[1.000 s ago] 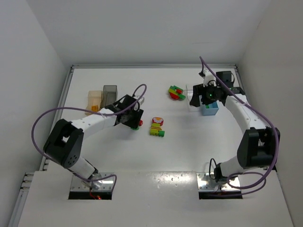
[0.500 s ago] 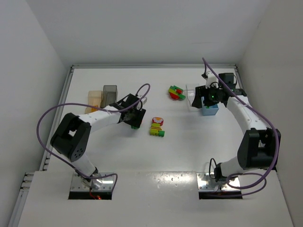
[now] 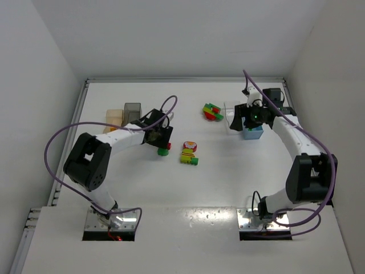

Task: Sort the legos into containers by color

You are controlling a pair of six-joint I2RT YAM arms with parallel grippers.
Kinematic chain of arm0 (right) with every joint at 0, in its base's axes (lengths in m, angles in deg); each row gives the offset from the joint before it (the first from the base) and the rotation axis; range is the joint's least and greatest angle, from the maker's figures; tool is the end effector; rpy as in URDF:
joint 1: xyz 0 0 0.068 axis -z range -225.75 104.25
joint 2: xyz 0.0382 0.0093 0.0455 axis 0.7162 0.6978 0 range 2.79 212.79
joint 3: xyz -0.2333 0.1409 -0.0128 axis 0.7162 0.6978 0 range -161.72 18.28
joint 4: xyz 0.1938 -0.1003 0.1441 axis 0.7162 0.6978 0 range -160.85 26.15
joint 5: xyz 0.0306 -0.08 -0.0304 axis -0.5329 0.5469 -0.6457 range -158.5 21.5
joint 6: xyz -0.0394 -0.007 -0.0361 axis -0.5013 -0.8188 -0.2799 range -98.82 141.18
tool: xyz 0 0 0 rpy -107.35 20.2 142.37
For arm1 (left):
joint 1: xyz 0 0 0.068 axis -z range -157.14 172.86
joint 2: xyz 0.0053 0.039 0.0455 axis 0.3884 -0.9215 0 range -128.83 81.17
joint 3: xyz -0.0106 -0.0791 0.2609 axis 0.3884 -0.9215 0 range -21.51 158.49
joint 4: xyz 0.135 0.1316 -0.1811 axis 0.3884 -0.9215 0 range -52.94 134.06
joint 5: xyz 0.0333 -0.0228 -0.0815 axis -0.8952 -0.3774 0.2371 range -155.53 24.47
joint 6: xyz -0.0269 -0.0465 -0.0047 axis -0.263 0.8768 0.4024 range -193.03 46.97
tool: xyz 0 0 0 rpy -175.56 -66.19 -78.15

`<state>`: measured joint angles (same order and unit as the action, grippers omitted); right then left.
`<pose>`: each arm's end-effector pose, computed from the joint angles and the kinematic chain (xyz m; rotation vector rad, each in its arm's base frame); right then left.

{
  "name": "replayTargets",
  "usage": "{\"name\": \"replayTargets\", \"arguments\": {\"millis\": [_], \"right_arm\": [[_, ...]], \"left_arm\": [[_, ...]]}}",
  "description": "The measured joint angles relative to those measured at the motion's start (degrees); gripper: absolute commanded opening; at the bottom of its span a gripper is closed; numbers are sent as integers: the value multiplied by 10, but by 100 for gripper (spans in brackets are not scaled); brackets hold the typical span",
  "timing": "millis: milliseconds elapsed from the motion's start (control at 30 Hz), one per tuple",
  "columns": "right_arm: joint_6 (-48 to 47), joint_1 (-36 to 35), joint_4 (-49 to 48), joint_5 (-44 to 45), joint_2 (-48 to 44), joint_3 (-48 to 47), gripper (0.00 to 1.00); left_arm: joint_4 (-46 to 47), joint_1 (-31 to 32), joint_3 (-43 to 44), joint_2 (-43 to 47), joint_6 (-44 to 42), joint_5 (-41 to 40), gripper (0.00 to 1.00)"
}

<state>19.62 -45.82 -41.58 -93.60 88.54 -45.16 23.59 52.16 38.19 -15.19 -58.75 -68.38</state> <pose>0.3159 0.0155 0.2561 -0.2222 2.4153 0.5273 0.2983 -0.1654 0.1858 0.3186 2.5623 -0.2233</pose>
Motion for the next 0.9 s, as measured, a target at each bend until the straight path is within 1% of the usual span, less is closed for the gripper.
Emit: {"name": "replayTargets", "arguments": {"millis": [33,100,233,300,733,900], "right_arm": [[0,0,0,-1,2,0,74],[0,0,0,-2,6,0,74],[0,0,0,-4,6,0,74],[0,0,0,-5,6,0,74],[0,0,0,-5,12,0,74],[0,0,0,-5,13,0,74]], "left_arm": [[0,-2,0,-3,0,0,56],[0,-3,1,-8,1,0,52],[0,-4,9,-14,2,1,51],[0,-4,11,-17,3,1,47],[1,1,7,-30,16,3,47],[14,1,-1,-30,19,0,47]]}}
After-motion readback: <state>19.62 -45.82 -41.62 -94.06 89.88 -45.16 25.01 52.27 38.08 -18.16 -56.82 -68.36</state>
